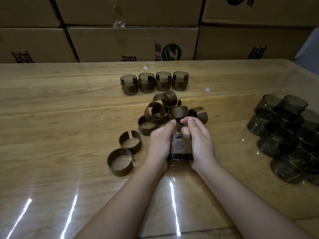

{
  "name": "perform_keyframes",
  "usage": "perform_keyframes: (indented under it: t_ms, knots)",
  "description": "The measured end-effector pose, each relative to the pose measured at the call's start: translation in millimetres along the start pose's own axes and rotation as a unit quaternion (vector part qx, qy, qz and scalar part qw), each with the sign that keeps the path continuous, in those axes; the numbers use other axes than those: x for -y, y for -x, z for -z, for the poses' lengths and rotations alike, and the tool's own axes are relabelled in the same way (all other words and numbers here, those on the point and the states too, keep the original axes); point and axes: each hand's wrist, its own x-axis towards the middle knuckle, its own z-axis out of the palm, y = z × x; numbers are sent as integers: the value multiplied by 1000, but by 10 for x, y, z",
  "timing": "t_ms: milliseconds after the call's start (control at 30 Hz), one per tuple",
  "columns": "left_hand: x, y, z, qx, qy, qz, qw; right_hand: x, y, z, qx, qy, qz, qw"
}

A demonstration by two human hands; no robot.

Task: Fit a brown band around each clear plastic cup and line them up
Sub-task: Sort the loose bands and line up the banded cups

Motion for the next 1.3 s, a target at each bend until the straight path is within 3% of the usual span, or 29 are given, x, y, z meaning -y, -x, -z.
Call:
perform_keyframes:
  t_ms: [200,367,567,867,967,1100,1300]
  knots:
    - [16,15,-3,-8,-11,-19,1000,-8,-12,23,-9,-17,-19,1000]
    - [25,7,-18,39,-134,-126,982,46,-88,168,-37,-60,-37,997]
    - [93,37,-57,95,-297,-99,945,38,-183,296,-58,-55,38,996]
    - [-37,-9,76,165,-322,-53,931,82,-172,348,-53,-45,69,995]
    - [-216,-2,111,171,-338,-82,922,92,-187,379,-82,-29,58,995]
    - [-717,-179,186,84,-335,-134,929,48,-208,372,-128,-31,41,990]
    - [-1085,-782,670,-78,-371,-126,917,-4,-251,406,-87,31,-4,996]
